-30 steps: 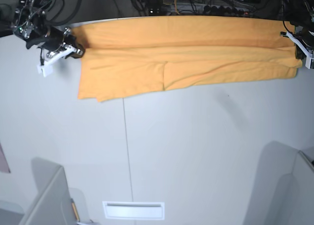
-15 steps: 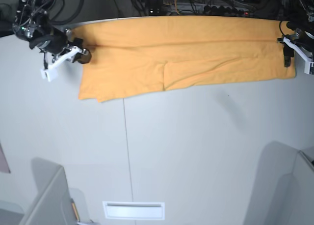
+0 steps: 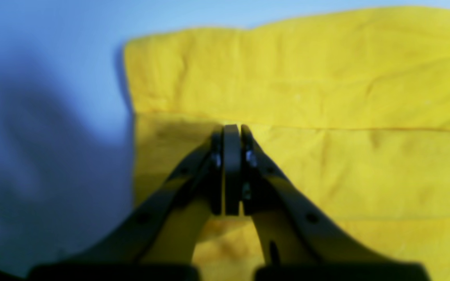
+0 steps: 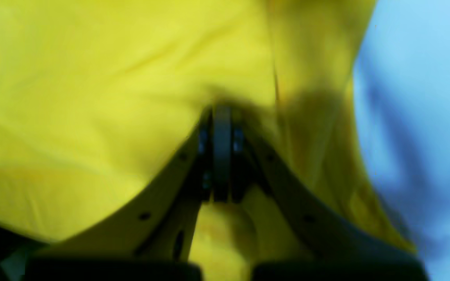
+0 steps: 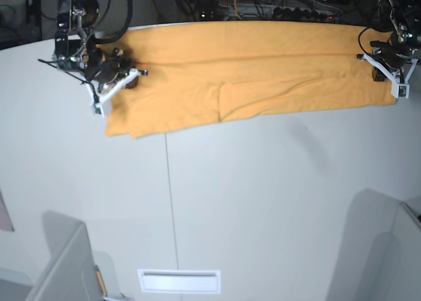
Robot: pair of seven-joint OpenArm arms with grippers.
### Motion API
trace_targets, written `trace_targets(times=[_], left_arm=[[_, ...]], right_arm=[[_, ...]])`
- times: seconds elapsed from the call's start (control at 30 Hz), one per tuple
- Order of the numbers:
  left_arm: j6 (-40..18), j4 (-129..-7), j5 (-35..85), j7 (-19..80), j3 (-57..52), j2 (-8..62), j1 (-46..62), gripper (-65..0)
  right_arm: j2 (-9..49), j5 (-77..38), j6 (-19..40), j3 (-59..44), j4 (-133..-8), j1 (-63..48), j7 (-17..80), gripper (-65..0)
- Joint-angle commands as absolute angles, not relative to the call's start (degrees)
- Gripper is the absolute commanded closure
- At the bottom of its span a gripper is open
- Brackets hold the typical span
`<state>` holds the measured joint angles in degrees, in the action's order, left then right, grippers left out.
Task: Fold the T-shirt properly
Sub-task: 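Move both grippers onto the folded shirt's ends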
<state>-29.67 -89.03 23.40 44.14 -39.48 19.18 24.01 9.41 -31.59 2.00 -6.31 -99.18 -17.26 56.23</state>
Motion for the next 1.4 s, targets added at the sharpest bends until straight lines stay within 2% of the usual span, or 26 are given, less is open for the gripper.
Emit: trace_targets(times=[0.0, 0.2, 0.47, 0.63, 0.8, 0.97, 1.1, 1.13, 1.27, 1.37], left_arm=[[-29.7, -87.9, 23.9, 43.1, -39.8, 20.4, 22.5, 0.0], [-29.7, -75.6, 23.9, 43.0, -35.6, 20.7, 11.8, 0.0], [-29.6, -72.0, 23.8, 43.6, -35.6, 20.9, -0.3, 0.0], [-29.7, -77.3, 24.4, 47.2, -36.4, 22.6, -1.3, 0.0], [-30.2, -85.3, 24.5, 50.6, -42.7, 22.6, 1.0, 0.0], [-37.8, -89.4, 24.5, 52.4, -49.7, 22.4, 5.1, 0.0], [-38.8, -88.3, 24.5, 52.2, -55.0, 21.6, 6.2, 0.0], [-38.9, -88.0, 24.5, 52.2, -55.8, 21.5, 6.5, -1.6], [-39.0, -85.8, 24.5, 52.0, -56.1, 21.4, 6.8, -36.7], [-39.9, -83.4, 24.6, 51.7, -56.2, 20.3, 6.3, -55.6]], right_arm=[[9.8, -29.8, 1.5, -6.9, -97.5, -15.7, 55.7, 0.0], [10.0, -29.8, 1.3, -7.4, -87.7, -8.3, 53.9, 0.0], [9.9, -30.0, 1.2, -7.5, -80.9, 2.2, 54.0, 0.0], [8.9, -30.2, 1.2, -7.3, -89.7, 2.0, 54.2, 0.0], [7.3, -30.2, 1.2, -7.3, -100.2, -1.5, 54.4, 0.0], [5.3, -30.2, 1.2, -7.3, -107.9, -5.0, 55.9, 0.0], [4.1, -30.2, 1.2, -7.2, -109.6, -6.5, 55.9, 0.0], [3.9, -30.2, 1.2, -7.2, -109.6, -6.5, 55.9, 0.0], [3.5, -30.1, 1.2, -7.1, -109.4, -6.5, 55.9, 0.0], [3.1, -30.1, 1.2, -7.1, -109.4, -6.3, 55.9, 0.0]])
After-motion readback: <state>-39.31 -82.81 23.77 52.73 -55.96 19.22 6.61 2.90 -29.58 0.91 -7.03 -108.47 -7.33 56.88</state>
